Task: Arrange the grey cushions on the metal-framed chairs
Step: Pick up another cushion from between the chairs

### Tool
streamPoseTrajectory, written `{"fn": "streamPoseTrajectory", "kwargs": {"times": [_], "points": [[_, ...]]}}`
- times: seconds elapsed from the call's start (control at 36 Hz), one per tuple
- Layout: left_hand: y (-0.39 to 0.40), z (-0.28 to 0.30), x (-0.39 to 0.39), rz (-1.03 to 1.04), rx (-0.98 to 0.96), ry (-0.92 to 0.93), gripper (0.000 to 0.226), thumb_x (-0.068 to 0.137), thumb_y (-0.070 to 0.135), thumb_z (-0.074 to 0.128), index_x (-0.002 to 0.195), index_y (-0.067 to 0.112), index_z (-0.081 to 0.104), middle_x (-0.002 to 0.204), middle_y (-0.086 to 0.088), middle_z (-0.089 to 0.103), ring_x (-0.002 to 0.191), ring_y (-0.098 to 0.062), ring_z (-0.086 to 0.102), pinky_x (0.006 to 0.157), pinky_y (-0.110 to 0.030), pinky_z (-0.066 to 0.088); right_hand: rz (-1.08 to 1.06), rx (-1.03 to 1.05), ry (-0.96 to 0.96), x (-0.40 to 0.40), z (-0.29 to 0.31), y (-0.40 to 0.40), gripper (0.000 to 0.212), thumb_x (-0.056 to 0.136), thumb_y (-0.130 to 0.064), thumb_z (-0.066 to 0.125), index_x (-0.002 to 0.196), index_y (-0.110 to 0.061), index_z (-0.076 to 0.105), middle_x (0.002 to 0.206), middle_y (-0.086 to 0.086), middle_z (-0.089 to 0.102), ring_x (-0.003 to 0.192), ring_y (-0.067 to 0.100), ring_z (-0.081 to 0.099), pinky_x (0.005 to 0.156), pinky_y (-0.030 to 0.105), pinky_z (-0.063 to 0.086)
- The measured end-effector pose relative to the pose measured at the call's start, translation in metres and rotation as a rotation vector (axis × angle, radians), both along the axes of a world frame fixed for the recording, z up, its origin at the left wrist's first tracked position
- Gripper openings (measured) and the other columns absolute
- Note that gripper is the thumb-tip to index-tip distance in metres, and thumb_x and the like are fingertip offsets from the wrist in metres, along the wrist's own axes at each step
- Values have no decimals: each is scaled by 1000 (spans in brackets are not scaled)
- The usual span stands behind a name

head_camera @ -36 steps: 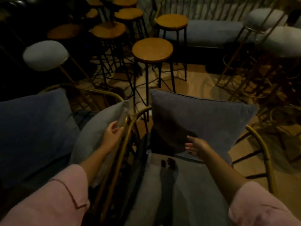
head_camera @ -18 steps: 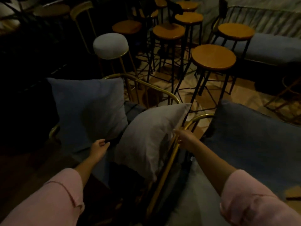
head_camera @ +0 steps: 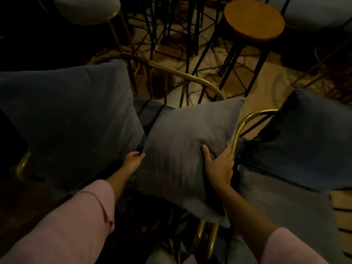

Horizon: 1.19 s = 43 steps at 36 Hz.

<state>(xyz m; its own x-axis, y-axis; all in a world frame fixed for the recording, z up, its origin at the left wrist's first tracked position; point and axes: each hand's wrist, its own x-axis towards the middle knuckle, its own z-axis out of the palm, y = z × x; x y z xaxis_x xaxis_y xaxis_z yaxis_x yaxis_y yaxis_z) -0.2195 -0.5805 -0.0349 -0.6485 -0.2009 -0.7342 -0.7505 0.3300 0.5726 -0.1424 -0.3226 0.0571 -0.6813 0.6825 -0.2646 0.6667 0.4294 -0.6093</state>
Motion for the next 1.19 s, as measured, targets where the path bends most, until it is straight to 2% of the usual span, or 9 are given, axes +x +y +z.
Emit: {"fn": "streamPoseTrajectory", "kwargs": {"times": [0.31,0.39,0.53,0.61,0.72,0.89,0.97,1.08,1.19], "points": [[31,-62,-36,117,115,-68,67,95,57,42,137,5,52,144,-16,52,128,-36,52,106,-42,42,-8,144,128,1,-32,7,94,77,-74,49,150,-16,33,144,13,48,133,32,46,97,46,46],[32,-71,-42,158,220,-93,71,94,63,39,140,10,51,143,-12,53,129,-34,51,107,-43,42,-10,166,141,-1,-40,12,87,81,-64,62,148,-14,37,142,14,51,131,33,47,96,45,46],[13,-109,-49,178,428,-208,100,61,90,50,133,21,60,132,-9,63,117,-31,59,103,-45,47,2,163,174,-2,-49,16,86,79,-68,56,146,-16,40,140,9,54,129,28,48,94,43,47],[30,-68,-47,136,456,-230,78,80,79,43,128,21,61,115,-7,67,107,-27,61,86,-36,48,-1,148,175,-1,-49,20,79,83,-56,67,146,-15,40,140,10,54,130,28,48,94,42,46],[29,-44,-49,155,443,-140,73,90,70,35,134,16,56,119,-9,64,100,-25,60,92,-35,42,32,84,227,2,-43,27,74,84,-52,68,144,-16,44,139,7,58,128,25,54,97,37,47],[-9,-3,-34,289,398,-11,89,63,84,60,124,20,64,123,-8,67,105,-25,64,100,-40,47,84,-117,345,20,-28,48,61,88,-37,70,141,-14,49,133,7,63,121,21,60,101,40,51],[-20,31,-17,281,377,84,109,45,84,70,132,20,60,121,-4,69,108,-25,64,95,-39,49,122,-198,381,36,-16,60,58,90,-30,69,141,-10,48,132,8,63,120,19,60,99,29,51],[-11,76,4,238,381,195,75,70,79,58,120,23,64,111,-1,70,98,-18,65,96,-35,47,159,-252,443,67,4,78,55,93,-23,66,142,-7,46,132,0,58,121,12,56,95,9,46],[18,115,31,116,456,224,70,80,74,50,128,25,61,121,0,69,109,-16,64,104,-36,44,103,-292,488,104,25,112,50,95,-20,63,140,-6,45,128,-2,55,119,11,54,86,-2,40]]}}
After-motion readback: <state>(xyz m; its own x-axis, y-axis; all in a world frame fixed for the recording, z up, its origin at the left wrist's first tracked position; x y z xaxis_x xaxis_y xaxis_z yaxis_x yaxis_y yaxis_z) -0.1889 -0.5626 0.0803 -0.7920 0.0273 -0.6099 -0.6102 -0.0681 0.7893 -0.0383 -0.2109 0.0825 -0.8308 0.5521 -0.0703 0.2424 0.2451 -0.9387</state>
